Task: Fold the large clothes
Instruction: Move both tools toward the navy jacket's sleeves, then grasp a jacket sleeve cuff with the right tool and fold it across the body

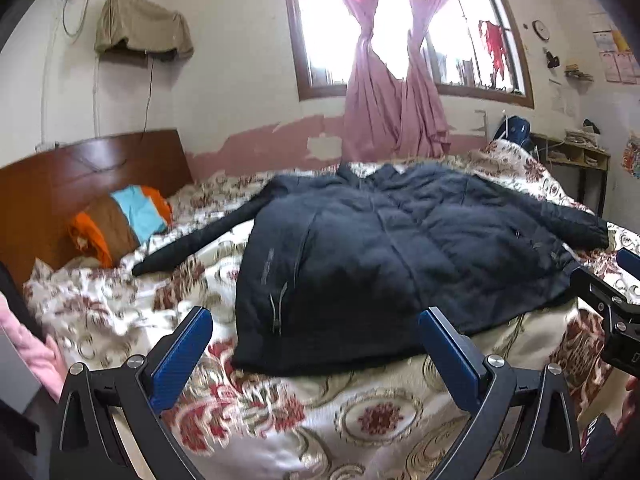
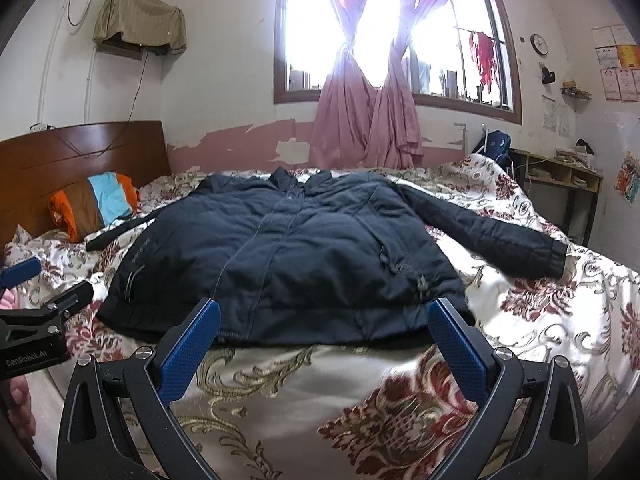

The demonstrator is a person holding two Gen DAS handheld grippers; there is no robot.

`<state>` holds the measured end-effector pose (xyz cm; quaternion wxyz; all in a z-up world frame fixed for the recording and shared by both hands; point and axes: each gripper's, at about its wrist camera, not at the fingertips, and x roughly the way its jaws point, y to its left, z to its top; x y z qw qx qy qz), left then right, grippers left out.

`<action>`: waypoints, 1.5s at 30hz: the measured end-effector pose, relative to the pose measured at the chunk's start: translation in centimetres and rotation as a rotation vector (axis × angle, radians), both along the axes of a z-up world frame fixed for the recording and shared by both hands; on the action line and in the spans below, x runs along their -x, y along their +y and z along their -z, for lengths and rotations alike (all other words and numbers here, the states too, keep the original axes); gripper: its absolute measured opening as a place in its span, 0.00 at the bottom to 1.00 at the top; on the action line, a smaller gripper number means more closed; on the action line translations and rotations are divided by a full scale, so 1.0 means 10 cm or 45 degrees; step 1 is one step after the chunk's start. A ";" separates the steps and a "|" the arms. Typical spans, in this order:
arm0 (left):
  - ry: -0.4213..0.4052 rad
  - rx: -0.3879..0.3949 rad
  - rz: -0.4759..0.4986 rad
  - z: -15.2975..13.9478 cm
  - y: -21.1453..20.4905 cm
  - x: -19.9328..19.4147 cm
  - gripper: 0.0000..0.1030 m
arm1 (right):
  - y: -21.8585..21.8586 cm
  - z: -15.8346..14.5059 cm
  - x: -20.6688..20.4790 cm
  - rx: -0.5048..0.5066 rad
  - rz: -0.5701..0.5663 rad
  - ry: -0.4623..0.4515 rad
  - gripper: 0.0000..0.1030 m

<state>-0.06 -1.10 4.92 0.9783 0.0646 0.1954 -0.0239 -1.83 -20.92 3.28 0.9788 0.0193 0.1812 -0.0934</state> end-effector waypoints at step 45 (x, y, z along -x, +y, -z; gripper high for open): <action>0.365 -0.019 0.370 -0.04 -2.08 -3.19 1.00 | -2.91 0.44 -1.66 -0.764 0.509 0.134 0.99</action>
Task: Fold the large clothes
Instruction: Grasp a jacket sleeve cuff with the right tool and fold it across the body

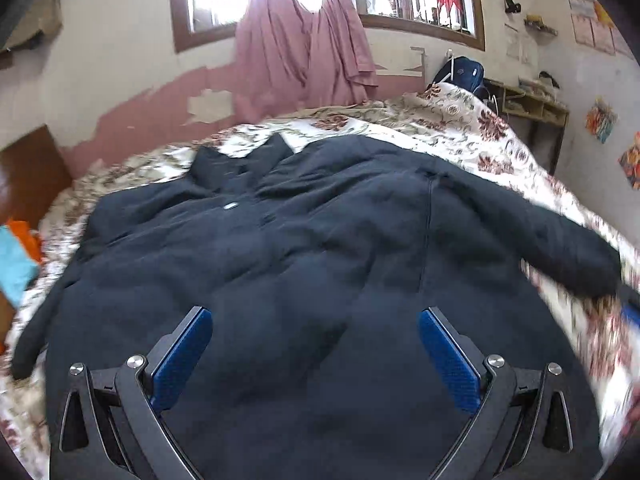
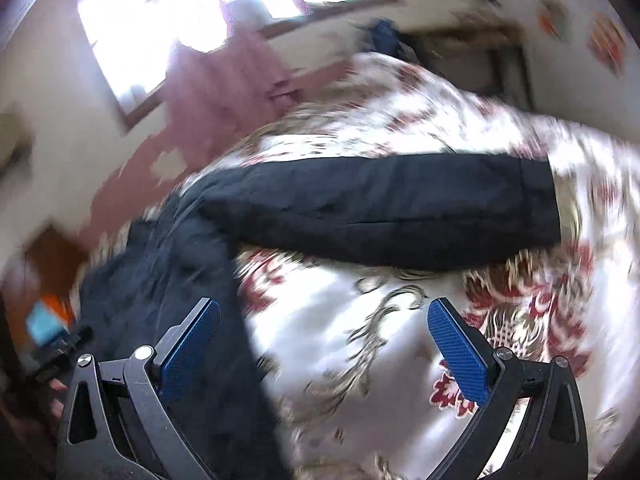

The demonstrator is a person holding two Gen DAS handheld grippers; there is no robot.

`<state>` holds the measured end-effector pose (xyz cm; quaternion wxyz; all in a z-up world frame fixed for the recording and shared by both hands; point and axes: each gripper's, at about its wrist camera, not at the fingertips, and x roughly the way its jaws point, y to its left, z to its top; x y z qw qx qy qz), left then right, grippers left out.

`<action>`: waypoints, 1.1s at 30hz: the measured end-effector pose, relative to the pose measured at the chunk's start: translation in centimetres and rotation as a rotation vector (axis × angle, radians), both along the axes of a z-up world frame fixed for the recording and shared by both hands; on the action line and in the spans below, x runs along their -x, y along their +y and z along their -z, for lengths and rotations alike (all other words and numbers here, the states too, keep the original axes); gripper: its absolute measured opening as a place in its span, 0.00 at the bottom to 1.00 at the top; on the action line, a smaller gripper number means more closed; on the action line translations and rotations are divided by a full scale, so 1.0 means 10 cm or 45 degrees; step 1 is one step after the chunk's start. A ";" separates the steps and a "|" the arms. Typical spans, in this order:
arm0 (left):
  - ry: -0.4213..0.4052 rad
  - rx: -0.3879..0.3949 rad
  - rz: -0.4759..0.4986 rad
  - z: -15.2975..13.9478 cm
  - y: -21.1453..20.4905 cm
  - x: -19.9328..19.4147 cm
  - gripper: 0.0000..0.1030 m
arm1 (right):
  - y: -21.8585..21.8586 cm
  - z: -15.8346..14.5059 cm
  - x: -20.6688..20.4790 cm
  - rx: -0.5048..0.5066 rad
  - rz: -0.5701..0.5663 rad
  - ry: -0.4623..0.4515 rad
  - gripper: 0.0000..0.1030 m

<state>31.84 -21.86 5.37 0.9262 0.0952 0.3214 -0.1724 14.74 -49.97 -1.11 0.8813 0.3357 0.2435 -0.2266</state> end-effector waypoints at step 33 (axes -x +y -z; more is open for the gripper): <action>0.398 0.345 0.087 0.57 -0.75 -1.81 1.00 | -1.08 -0.32 -0.79 0.057 0.548 -0.246 0.06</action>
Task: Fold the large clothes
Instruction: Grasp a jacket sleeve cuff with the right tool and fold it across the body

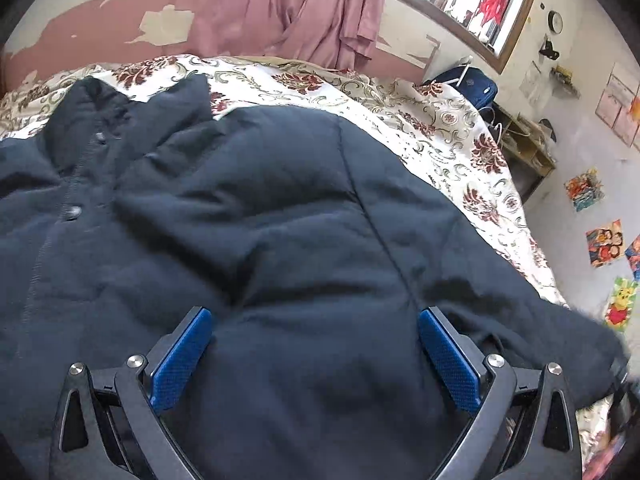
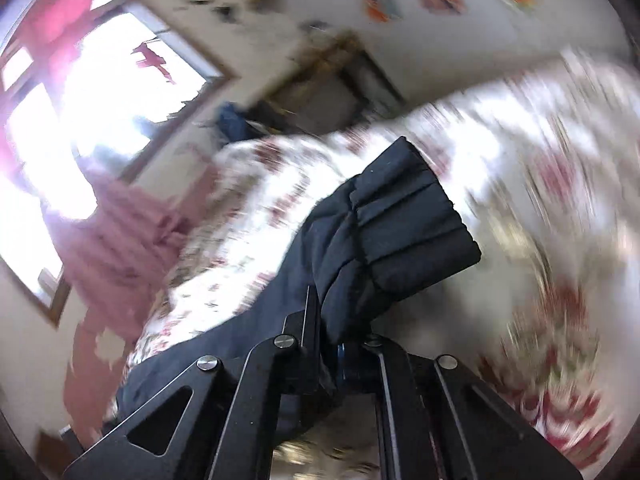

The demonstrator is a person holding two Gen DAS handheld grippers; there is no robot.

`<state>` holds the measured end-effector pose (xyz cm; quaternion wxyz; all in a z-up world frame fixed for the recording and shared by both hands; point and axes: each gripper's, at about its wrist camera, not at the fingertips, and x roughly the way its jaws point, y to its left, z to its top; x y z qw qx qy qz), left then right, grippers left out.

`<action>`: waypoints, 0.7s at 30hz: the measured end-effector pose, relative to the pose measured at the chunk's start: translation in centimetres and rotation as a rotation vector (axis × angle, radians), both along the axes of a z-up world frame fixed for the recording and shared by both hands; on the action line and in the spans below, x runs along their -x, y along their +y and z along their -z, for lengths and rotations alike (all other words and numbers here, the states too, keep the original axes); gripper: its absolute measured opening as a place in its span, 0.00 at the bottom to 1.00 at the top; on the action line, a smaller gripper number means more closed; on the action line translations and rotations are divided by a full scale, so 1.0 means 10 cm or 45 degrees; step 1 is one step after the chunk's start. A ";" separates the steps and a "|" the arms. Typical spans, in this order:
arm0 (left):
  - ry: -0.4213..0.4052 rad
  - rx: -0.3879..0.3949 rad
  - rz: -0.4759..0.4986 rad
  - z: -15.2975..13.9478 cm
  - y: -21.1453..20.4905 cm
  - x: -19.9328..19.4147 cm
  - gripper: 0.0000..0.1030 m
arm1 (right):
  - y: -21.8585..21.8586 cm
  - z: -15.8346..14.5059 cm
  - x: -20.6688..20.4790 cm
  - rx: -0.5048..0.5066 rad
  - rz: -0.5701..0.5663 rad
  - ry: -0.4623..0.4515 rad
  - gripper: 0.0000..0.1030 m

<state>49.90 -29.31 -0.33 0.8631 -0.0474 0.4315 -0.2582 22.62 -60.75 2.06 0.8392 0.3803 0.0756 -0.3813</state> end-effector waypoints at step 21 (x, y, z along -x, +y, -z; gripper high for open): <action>-0.174 -0.181 -0.301 -0.78 2.79 0.71 1.00 | 3.57 -1.50 -1.90 0.807 -1.180 0.178 0.06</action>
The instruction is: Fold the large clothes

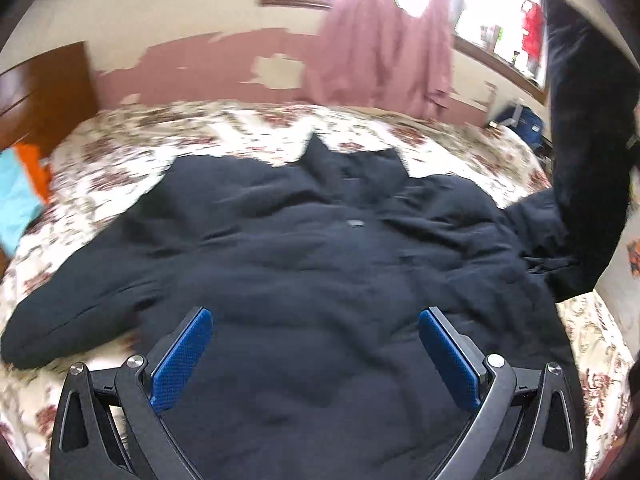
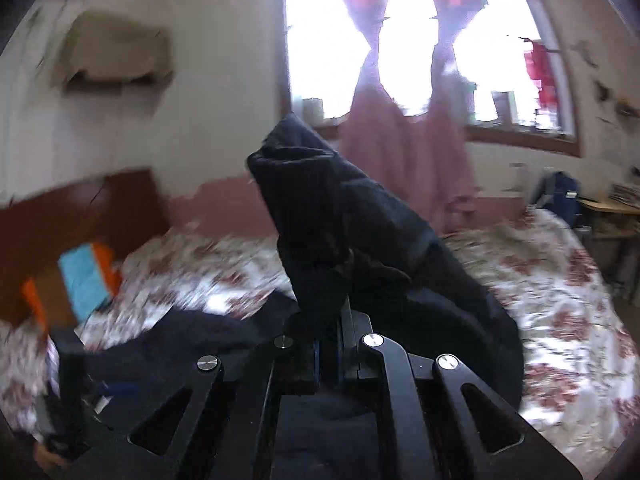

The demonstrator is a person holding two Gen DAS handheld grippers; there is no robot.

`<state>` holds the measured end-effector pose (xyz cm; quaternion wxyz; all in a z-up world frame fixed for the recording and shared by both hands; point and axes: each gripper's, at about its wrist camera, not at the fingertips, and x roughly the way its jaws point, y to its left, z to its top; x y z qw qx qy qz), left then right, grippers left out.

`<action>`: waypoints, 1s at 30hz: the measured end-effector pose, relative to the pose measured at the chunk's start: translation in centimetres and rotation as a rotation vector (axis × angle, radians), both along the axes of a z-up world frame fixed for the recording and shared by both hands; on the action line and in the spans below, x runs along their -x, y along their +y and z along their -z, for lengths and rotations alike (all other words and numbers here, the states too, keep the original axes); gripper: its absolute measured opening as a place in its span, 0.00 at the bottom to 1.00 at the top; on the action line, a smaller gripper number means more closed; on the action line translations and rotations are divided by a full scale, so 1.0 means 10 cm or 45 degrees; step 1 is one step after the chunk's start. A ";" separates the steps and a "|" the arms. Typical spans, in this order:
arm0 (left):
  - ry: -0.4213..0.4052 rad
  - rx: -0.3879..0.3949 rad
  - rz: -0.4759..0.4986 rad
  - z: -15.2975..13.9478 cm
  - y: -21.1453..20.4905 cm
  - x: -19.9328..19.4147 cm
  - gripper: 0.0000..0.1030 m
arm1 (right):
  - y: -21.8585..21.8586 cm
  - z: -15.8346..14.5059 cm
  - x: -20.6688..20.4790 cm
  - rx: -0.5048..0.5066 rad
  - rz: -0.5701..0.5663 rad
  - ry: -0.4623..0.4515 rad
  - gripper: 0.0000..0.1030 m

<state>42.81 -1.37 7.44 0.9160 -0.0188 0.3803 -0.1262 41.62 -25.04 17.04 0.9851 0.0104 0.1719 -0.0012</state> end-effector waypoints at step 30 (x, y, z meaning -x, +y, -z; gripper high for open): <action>0.080 -0.160 -0.113 0.88 -0.38 -0.76 1.00 | -1.23 1.07 -0.10 -0.015 0.266 0.306 0.78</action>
